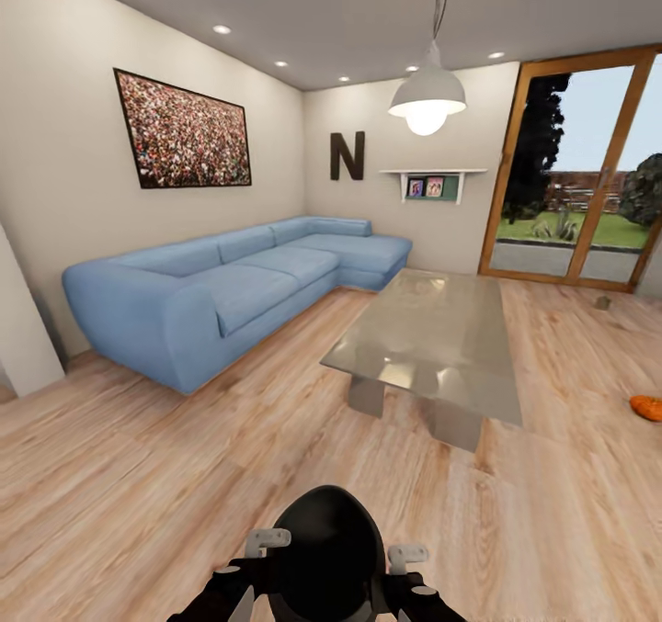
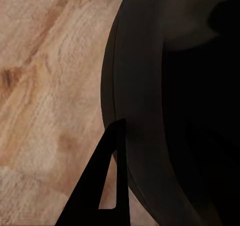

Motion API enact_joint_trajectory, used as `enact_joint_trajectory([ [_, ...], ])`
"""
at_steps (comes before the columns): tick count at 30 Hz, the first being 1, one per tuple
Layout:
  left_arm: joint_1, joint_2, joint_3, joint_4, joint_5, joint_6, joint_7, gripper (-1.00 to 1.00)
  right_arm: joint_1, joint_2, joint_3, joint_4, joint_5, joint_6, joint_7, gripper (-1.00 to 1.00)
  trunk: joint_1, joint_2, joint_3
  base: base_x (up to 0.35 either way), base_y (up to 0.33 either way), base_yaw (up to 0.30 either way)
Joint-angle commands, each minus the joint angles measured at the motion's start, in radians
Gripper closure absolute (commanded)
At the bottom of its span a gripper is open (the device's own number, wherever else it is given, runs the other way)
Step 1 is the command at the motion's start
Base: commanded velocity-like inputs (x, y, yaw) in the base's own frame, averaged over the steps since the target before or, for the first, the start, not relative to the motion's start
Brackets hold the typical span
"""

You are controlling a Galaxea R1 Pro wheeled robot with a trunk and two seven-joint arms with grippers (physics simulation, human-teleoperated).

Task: Place each of the two pumpkins and all three candles from the living room inside a cabinet in the living room (use any cabinet), then make sure every cabinet is closed, and position the cauldron so it is next to a table in the living room.

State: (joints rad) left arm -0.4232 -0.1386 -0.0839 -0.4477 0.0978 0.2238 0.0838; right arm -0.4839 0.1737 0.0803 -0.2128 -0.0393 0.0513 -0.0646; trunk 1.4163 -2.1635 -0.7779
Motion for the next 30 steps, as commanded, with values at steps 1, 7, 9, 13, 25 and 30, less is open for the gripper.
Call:
enact_joint_trajectory([
  [1,0.000,0.001,-0.008,-0.005,-0.003,-0.001,0.008,1.00,-0.001,0.001,-0.003,0.000,-0.018,0.005,0.005,1.00,0.000,-0.001,0.000,0.000,0.209,-0.266],
  [7,0.000,0.001,-0.008,-0.005,-0.003,-0.001,0.008,1.00,-0.001,0.001,-0.003,-0.001,-0.018,0.005,0.005,1.00,0.000,-0.001,0.004,0.000,0.209,-0.266],
  [9,0.000,0.001,-0.008,-0.005,-0.003,-0.001,0.008,1.00,-0.001,0.001,-0.003,0.000,-0.018,0.005,0.005,1.00,0.000,-0.001,0.005,0.000,0.202,-0.266],
  [13,0.000,0.001,-0.008,-0.005,-0.003,-0.001,0.008,1.00,-0.001,0.001,-0.003,0.000,-0.019,0.005,0.005,1.00,0.000,-0.001,0.008,0.041,0.187,-0.266],
  [25,0.000,0.001,-0.008,-0.005,-0.003,-0.001,0.008,1.00,-0.001,0.001,-0.003,0.000,-0.018,0.005,0.005,1.00,0.000,-0.001,0.016,0.083,0.169,-0.266],
  [30,0.000,0.000,-0.008,-0.005,-0.004,-0.001,0.008,1.00,-0.001,0.001,-0.003,-0.001,-0.018,0.005,0.004,1.00,0.000,-0.001,0.019,0.177,0.136,-0.222],
])
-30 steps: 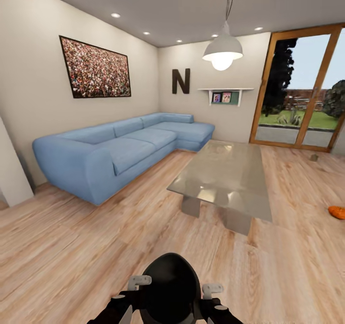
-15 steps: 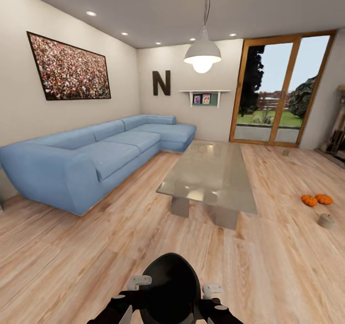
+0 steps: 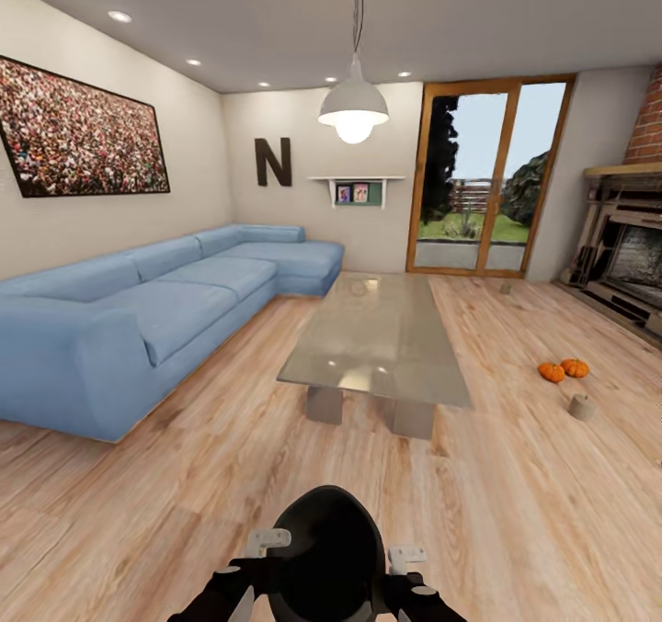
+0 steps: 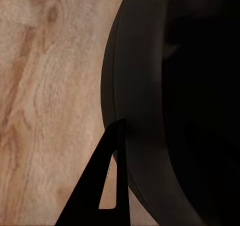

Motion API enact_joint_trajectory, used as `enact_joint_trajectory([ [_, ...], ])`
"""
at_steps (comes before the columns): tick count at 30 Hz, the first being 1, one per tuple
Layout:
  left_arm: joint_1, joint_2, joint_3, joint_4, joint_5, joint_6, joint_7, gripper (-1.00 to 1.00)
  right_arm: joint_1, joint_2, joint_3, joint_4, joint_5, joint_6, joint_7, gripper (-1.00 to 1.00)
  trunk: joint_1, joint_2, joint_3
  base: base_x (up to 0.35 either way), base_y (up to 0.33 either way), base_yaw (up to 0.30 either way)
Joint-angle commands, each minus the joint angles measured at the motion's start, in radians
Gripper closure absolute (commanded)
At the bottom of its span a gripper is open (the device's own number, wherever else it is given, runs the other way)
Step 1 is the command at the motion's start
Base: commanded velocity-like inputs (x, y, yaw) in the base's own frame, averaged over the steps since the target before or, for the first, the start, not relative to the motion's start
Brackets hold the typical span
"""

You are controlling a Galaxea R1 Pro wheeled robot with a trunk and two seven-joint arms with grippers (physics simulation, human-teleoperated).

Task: Place each of the two pumpkins and all three candles from the living room inside a cabinet in the living room (use any cabinet), then make sure every cabinet is closed, and position the cauldron so it is next to a table in the living room.

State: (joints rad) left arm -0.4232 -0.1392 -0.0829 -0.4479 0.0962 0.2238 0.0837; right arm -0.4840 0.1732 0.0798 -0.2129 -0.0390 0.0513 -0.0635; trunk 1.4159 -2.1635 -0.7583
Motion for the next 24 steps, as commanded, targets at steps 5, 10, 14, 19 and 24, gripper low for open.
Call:
enact_joint_trajectory([
  [5,0.000,0.001,-0.009,-0.005,-0.002,-0.001,0.008,1.00,-0.001,0.001,-0.002,0.000,-0.018,0.005,0.003,1.00,0.000,-0.001,0.000,0.235,0.129,-0.040],
  [10,0.000,0.001,-0.009,-0.005,-0.002,-0.001,0.008,1.00,-0.001,0.001,-0.002,0.000,-0.018,0.006,0.003,1.00,0.000,-0.001,0.000,0.249,0.127,-0.005],
  [14,0.000,0.001,-0.009,-0.005,-0.003,-0.001,0.008,1.00,-0.001,0.001,-0.002,-0.001,-0.018,0.005,0.003,1.00,0.000,-0.001,0.000,0.221,0.088,0.000],
  [19,0.000,0.001,-0.009,-0.005,-0.003,-0.001,0.008,1.00,-0.001,0.001,-0.002,-0.001,-0.018,0.006,0.002,1.00,0.000,-0.001,0.000,0.178,0.014,0.000],
  [24,0.000,0.001,-0.009,-0.005,-0.003,-0.001,0.008,1.00,-0.001,0.001,-0.002,-0.002,-0.018,0.006,0.003,1.00,0.000,-0.001,0.000,0.039,0.001,0.000],
])
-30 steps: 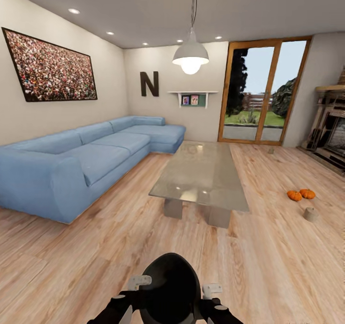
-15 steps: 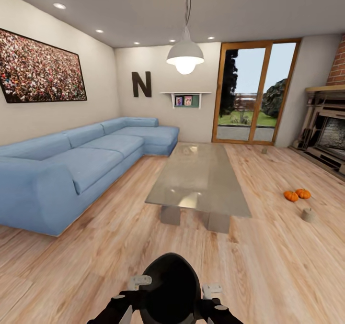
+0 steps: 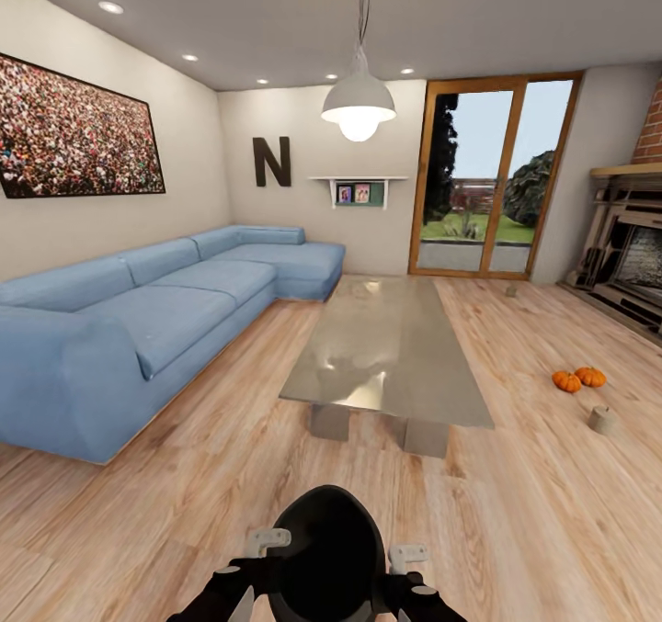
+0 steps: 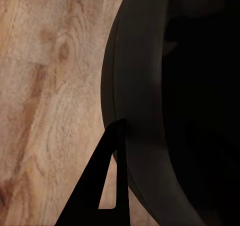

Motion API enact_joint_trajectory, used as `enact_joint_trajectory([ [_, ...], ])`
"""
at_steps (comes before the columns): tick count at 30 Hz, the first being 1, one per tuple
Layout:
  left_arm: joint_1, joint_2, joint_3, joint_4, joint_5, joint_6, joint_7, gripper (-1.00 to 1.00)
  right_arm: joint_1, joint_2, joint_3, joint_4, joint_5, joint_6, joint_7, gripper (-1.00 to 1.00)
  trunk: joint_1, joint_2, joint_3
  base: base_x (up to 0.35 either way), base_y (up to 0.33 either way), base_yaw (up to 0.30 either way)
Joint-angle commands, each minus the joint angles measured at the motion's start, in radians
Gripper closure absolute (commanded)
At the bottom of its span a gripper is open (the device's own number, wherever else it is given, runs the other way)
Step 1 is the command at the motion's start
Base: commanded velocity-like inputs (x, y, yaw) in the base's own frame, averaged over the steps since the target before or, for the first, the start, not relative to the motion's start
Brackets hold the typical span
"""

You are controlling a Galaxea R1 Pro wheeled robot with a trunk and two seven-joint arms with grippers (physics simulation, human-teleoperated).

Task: Place each of the two pumpkins and all three candles from the living room inside a cabinet in the living room (use any cabinet), then make sure every cabinet is closed, and position the cauldron so it is next to a table in the living room.

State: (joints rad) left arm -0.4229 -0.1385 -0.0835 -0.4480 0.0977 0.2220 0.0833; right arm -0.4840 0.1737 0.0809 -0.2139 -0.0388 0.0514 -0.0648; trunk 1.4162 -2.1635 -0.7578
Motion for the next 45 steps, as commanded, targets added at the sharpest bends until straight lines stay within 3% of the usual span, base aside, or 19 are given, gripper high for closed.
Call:
enact_joint_trajectory([
  [1,0.000,0.000,-0.009,-0.005,-0.004,0.000,0.009,1.00,-0.001,0.001,-0.003,-0.001,-0.018,0.005,0.004,1.00,0.000,-0.001,-0.001,0.012,0.000,0.000],
  [8,0.000,0.000,-0.009,-0.005,-0.004,0.000,0.009,1.00,-0.001,0.001,-0.003,-0.001,-0.018,0.005,0.005,1.00,0.000,-0.001,0.001,0.009,0.000,-0.027],
  [24,0.000,0.000,-0.009,-0.005,-0.004,0.000,0.009,1.00,-0.001,0.001,-0.003,-0.001,-0.018,0.005,0.004,1.00,0.000,-0.001,0.015,0.125,0.000,-0.200],
  [45,0.000,0.000,-0.009,-0.005,-0.004,0.000,0.009,1.00,-0.001,0.001,-0.003,-0.001,-0.018,0.005,0.003,1.00,0.000,-0.001,0.015,0.099,0.000,-0.009],
])
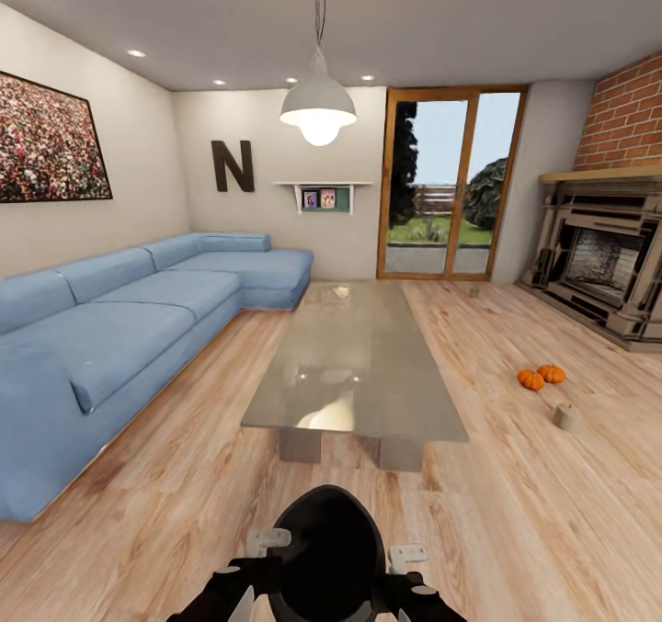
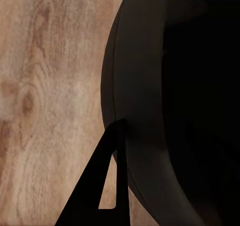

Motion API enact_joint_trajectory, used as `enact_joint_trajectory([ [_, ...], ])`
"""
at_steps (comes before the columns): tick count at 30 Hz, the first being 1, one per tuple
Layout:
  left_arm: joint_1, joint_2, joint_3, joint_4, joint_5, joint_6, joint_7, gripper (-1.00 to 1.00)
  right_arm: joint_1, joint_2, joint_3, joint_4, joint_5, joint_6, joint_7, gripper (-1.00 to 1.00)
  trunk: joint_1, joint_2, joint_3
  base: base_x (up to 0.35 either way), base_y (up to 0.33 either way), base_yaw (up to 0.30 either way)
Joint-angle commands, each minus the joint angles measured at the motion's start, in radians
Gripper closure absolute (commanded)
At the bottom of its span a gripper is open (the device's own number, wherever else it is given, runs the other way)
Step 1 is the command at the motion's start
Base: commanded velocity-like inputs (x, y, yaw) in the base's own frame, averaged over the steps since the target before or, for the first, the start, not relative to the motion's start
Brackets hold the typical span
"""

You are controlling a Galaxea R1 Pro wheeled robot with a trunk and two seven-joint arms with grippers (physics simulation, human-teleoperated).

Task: Place each of the two pumpkins and all three candles from the living room inside a cabinet in the living room (use any cabinet), then make sure every cabinet is closed, and position the cauldron so it is next to a table in the living room.

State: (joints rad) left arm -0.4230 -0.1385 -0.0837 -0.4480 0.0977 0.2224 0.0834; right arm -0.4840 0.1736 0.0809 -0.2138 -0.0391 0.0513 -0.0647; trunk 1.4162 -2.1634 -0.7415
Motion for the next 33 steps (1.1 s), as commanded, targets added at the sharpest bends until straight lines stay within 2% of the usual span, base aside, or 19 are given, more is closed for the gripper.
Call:
enact_joint_trajectory([
  [1,0.000,0.000,-0.008,-0.005,-0.004,0.000,0.009,1.00,-0.001,0.001,-0.003,-0.001,-0.018,0.005,0.003,1.00,0.000,-0.001,-0.001,0.022,0.000,0.000],
  [17,0.000,0.000,-0.008,-0.005,-0.004,0.000,0.009,1.00,-0.001,0.001,-0.003,-0.001,-0.018,0.005,0.003,1.00,0.000,-0.001,-0.001,0.090,0.000,0.000],
  [33,0.000,0.000,-0.008,-0.005,-0.004,0.000,0.009,1.00,-0.001,0.001,-0.003,-0.001,-0.018,0.005,0.003,1.00,0.000,-0.001,-0.001,0.008,0.000,0.000],
])
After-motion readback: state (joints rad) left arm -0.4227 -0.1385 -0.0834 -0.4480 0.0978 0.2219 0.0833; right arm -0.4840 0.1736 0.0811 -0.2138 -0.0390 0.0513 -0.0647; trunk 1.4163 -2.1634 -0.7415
